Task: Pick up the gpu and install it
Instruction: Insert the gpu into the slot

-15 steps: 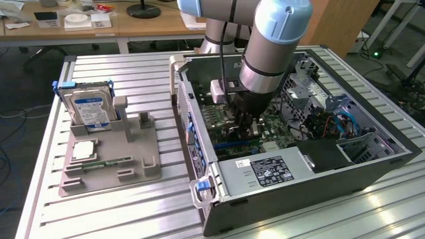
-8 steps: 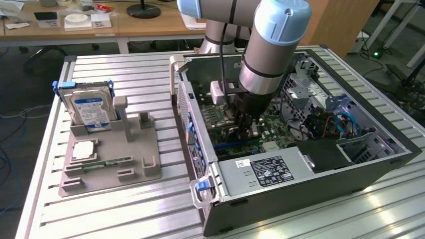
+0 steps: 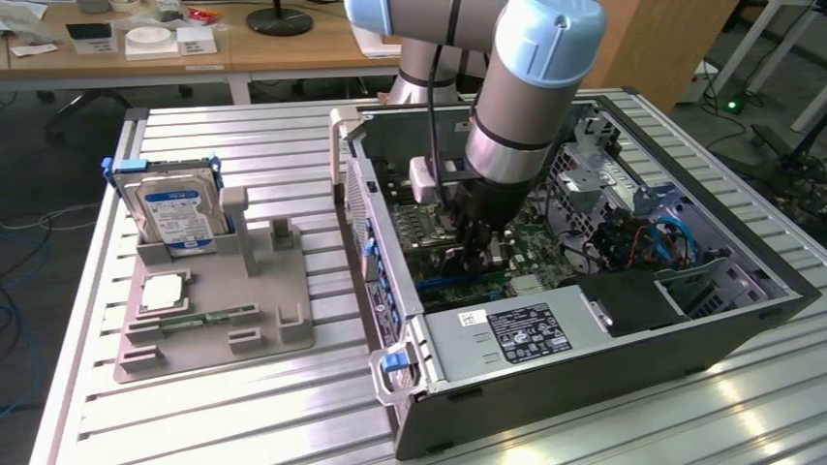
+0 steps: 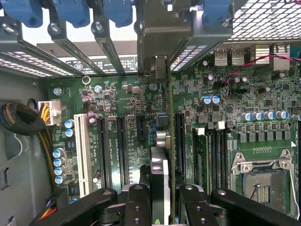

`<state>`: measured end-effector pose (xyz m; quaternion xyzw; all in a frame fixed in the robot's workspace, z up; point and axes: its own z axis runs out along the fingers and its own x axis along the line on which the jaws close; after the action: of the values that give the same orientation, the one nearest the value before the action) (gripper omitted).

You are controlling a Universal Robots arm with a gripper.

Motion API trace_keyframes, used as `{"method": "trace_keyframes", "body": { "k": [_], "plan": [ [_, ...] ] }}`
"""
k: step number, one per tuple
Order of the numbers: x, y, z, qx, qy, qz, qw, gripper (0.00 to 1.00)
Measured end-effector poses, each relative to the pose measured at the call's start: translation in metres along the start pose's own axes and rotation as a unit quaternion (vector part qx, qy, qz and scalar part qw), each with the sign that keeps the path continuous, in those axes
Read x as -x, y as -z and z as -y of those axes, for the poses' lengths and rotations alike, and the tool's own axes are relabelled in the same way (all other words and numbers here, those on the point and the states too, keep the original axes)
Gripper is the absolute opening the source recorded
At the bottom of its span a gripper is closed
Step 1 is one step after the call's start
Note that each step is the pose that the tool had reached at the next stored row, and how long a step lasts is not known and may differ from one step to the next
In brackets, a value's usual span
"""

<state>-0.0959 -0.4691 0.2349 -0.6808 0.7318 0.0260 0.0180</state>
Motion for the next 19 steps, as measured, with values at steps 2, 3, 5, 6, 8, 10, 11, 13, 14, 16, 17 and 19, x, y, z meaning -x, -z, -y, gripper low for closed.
{"method": "trace_keyframes", "body": {
  "k": [2,3,5,6,8,10,11,13,14,16,17,19],
  "plan": [
    [0.0001,0.0006,0.0,-0.0002,0.0,0.0001,1.0,0.28],
    [0.0001,0.0007,0.0,-0.0002,0.0,0.0001,1.0,0.28],
    [0.0001,0.0007,0.0,-0.0002,0.0,0.0001,1.0,0.28],
    [0.0001,0.0008,-0.0001,-0.0002,0.0,0.0,1.0,0.28],
    [0.0001,0.0008,-0.0001,-0.0002,0.0,0.0,1.0,0.28],
    [0.0,0.0008,-0.0001,-0.0001,0.001,-0.0001,1.0,0.28],
    [0.0,0.0007,-0.0001,0.0001,0.004,-0.0002,1.0,0.28],
    [0.0,0.0003,0.0001,0.0001,0.005,-0.0001,1.0,0.28],
    [0.0,0.0003,0.0001,0.0001,0.005,-0.0001,1.0,0.28],
    [0.0,0.0003,0.0001,0.0001,0.005,-0.0001,1.0,0.28],
    [0.0,0.0003,0.0001,0.0001,0.005,-0.0001,1.0,0.28],
    [0.0,0.0003,0.0001,0.0001,0.005,-0.0001,1.0,0.28]
  ]
}}
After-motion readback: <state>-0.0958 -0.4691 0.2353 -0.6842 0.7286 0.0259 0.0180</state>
